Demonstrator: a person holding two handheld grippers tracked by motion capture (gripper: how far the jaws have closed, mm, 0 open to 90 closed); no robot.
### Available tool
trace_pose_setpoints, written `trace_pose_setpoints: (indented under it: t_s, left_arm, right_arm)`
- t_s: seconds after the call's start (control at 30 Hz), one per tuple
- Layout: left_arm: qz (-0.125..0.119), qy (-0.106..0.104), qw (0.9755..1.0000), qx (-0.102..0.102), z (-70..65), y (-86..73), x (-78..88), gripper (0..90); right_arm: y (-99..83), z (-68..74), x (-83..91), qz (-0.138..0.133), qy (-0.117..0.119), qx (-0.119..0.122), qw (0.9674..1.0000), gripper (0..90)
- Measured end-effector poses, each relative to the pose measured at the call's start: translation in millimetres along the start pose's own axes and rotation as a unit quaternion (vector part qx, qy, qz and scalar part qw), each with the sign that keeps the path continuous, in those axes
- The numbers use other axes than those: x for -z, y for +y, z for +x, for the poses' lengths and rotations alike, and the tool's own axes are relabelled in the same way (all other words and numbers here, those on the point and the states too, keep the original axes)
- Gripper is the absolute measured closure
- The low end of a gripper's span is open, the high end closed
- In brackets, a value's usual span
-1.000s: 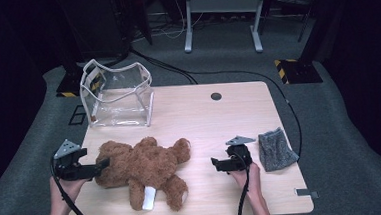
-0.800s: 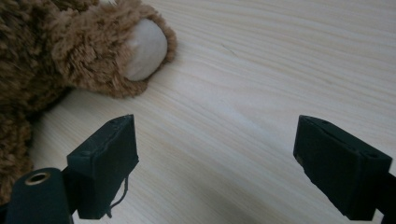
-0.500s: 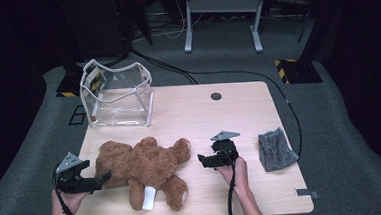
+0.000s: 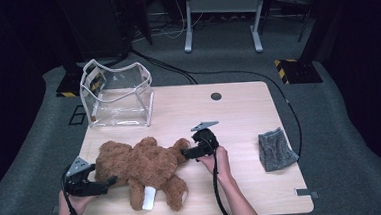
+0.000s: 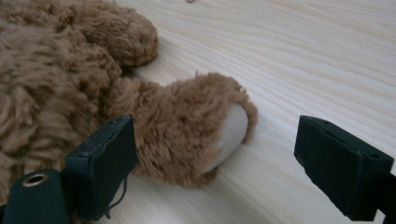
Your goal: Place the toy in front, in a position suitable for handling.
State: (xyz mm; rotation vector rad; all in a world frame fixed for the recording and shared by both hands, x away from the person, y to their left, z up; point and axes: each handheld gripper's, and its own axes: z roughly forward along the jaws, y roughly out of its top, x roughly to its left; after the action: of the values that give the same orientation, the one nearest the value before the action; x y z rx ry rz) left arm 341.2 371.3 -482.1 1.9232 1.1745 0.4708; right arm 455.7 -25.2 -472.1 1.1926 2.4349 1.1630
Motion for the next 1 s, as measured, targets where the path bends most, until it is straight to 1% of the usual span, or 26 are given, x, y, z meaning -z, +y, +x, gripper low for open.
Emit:
trace_pose_setpoints:
  t_s: [0.03,0.1,0.17,0.2,0.23,0.27,0.3,0.33,0.4,0.43,0.47,0.53,0.6,0.63,0.8,0.83,0.87,0.9,0.93,0.97,1.0]
  left_arm:
    - [0.007,-0.002,1.0,-0.003,0.5,-0.1,-0.4,1.2]
    - [0.001,-0.002,1.0,-0.002,0.0,-2.0,-3.5,1.3]
    - [0.002,-0.005,1.0,0.0,-0.9,-3.8,-5.5,1.8]
    - [0.007,-0.008,0.9999,-0.003,-0.9,-4.6,-6.4,1.9]
    - [0.006,-0.009,0.9999,-0.001,-1.5,-5.5,-8.1,2.0]
    - [0.01,-0.012,0.9999,-0.002,-1.9,-6.5,-9.9,2.0]
    - [0.008,-0.011,0.9999,-0.001,-2.8,-7.6,-11.6,2.0]
    - [0.011,-0.013,0.9998,-0.002,-2.9,-7.9,-12.0,2.3]
    - [0.012,-0.013,0.9998,-0.008,-3.6,-9.2,-14.7,3.3]
    - [0.008,-0.012,0.9999,-0.006,-4.3,-9.9,-16.2,3.9]
    - [0.008,-0.013,0.9999,-0.007,-4.3,-10.1,-16.3,5.3]
    - [0.004,-0.012,0.9999,-0.008,-4.2,-10.4,-16.2,7.6]
    - [-0.003,-0.014,0.9999,-0.001,-4.0,-11.7,-16.2,9.7]
    - [-0.007,-0.015,0.9999,0.0,-4.0,-12.4,-16.4,11.2]
    - [-0.014,-0.01,0.9998,0.003,-5.0,-13.7,-15.6,17.1]
    - [-0.017,-0.012,0.9998,0.0,-5.2,-14.1,-15.4,19.4]
    - [-0.022,-0.009,0.9997,-0.001,-5.2,-14.3,-15.2,21.4]
    - [-0.02,-0.01,0.9997,0.0,-5.1,-14.4,-14.8,23.7]
    - [-0.023,-0.01,0.9997,0.0,-5.4,-14.6,-14.9,25.6]
    - [-0.025,-0.009,0.9996,0.0,-5.8,-14.8,-14.7,27.7]
    - [-0.025,-0.008,0.9996,0.0,-6.2,-14.8,-14.5,30.0]
  right_arm:
    - [1.5,0.1,-1.6,0.001,0.002,-0.002,1.0,11.1]
    - [5.7,-0.2,-5.8,0.005,0.008,-0.003,1.0,10.4]
    - [8.6,0.3,-13.1,0.016,0.014,-0.001,0.9998,9.1]
    - [9.5,0.1,-16.8,0.023,0.015,0.002,0.9996,8.6]
    - [9.8,1.0,-20.7,0.033,0.018,-0.004,0.9993,7.7]
    - [9.8,0.6,-23.8,0.034,0.022,-0.003,0.9992,7.4]
    - [9.6,1.0,-27.3,0.039,0.022,-0.002,0.999,7.4]
    - [9.2,2.3,-31.2,0.046,0.024,-0.005,0.9986,7.4]
    - [7.7,2.1,-35.6,0.048,0.027,-0.006,0.9984,9.1]
    - [7.1,2.7,-36.9,0.05,0.03,-0.012,0.9982,11.2]
    - [5.9,2.8,-38.3,0.048,0.029,-0.011,0.9983,14.5]
    - [4.4,2.9,-39.6,0.046,0.032,-0.011,0.9984,17.6]
    - [2.7,3.7,-40.2,0.043,0.03,-0.01,0.9986,21.6]
    - [1.8,4.3,-40.9,0.041,0.024,-0.008,0.9988,23.5]
    - [-1.0,9.1,-41.4,0.035,0.016,0.008,0.9992,36.4]
    - [-1.5,11.1,-41.1,0.038,0.014,0.007,0.9992,38.9]
    - [-1.7,10.9,-41.7,0.035,0.012,0.018,0.9991,41.8]
    - [-2.1,11.8,-41.8,0.035,0.009,0.024,0.9991,44.1]
    - [-2.7,12.8,-41.5,0.035,0.008,0.026,0.999,46.5]
    - [-3.1,12.6,-41.7,0.033,0.008,0.033,0.9989,49.0]
    - [-3.6,13.6,-41.6,0.034,0.009,0.032,0.9989,51.4]
